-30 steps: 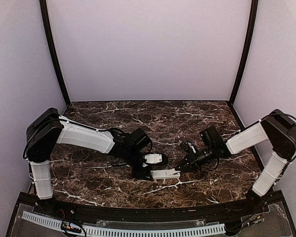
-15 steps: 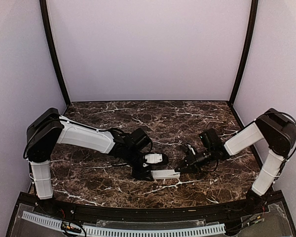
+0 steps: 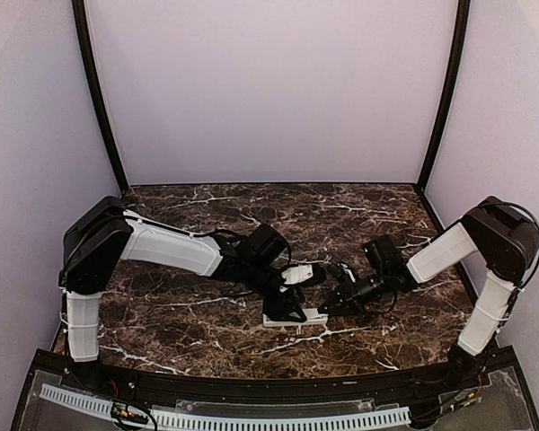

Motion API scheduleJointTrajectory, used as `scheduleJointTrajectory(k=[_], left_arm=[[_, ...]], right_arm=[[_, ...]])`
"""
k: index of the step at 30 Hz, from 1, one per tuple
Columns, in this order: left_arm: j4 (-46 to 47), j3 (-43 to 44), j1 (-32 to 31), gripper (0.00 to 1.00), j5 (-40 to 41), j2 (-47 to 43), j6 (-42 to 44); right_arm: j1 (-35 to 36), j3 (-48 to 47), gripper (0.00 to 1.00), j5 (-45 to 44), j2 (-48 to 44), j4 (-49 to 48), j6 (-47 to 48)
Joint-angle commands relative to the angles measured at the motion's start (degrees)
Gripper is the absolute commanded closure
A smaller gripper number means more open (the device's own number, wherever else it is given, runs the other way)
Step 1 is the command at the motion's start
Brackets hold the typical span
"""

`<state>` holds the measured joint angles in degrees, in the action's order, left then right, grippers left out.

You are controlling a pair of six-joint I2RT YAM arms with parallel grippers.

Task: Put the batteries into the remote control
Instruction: Press the battery cover on the remote control.

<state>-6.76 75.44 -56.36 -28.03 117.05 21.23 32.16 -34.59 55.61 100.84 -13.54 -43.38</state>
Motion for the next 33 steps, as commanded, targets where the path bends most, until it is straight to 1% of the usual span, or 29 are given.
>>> scheduleJointTrajectory(k=[1, 4, 13, 15, 18, 23, 25, 27, 31, 33], left_arm=[[3.91, 1.66, 0.31, 0.40, -3.88, 1.62, -1.82], [4.23, 1.72, 0.27, 0.41, -5.91, 2.50, -0.52], [4.20, 2.13, -0.69, 0.46, -4.97, 3.98, 0.53], [4.52, 2.16, -0.95, 0.49, -3.77, 4.23, 0.41], [4.85, 2.21, -1.27, 0.58, -2.44, 4.48, 0.13], [4.81, 2.25, -1.93, 0.59, -1.20, 4.82, 0.70], [4.83, 2.21, -2.06, 0.61, -0.89, 4.85, 0.87], [4.91, 2.11, -2.16, 0.65, -0.89, 4.91, 1.24], [4.82, 2.08, -2.25, 0.76, -0.42, 5.15, 1.73], [4.66, 2.08, -2.33, 0.80, -0.32, 5.12, 1.89]], right_arm=[[1.21, 0.25, 1.00, -2.53, 2.04, 0.90, 1.66], [1.20, -0.18, 1.00, -2.59, 2.09, 1.22, 2.31], [1.18, -0.99, 1.00, -2.88, 2.61, 1.26, 2.95], [1.14, -1.11, 1.00, -2.88, 2.61, 1.24, 3.09], [1.21, -0.98, 1.00, -3.09, 2.39, 1.24, 3.26], [1.18, -0.90, 1.00, -3.75, 2.17, 1.43, 3.81], [1.18, -0.83, 1.00, -3.84, 2.14, 1.33, 3.89], [1.23, -0.91, 1.00, -3.97, 1.98, 1.47, 4.13], [1.15, -1.26, 1.00, -4.35, 1.58, 2.35, 4.64], [1.15, -1.36, 1.00, -4.61, 1.28, 2.68, 4.71]])
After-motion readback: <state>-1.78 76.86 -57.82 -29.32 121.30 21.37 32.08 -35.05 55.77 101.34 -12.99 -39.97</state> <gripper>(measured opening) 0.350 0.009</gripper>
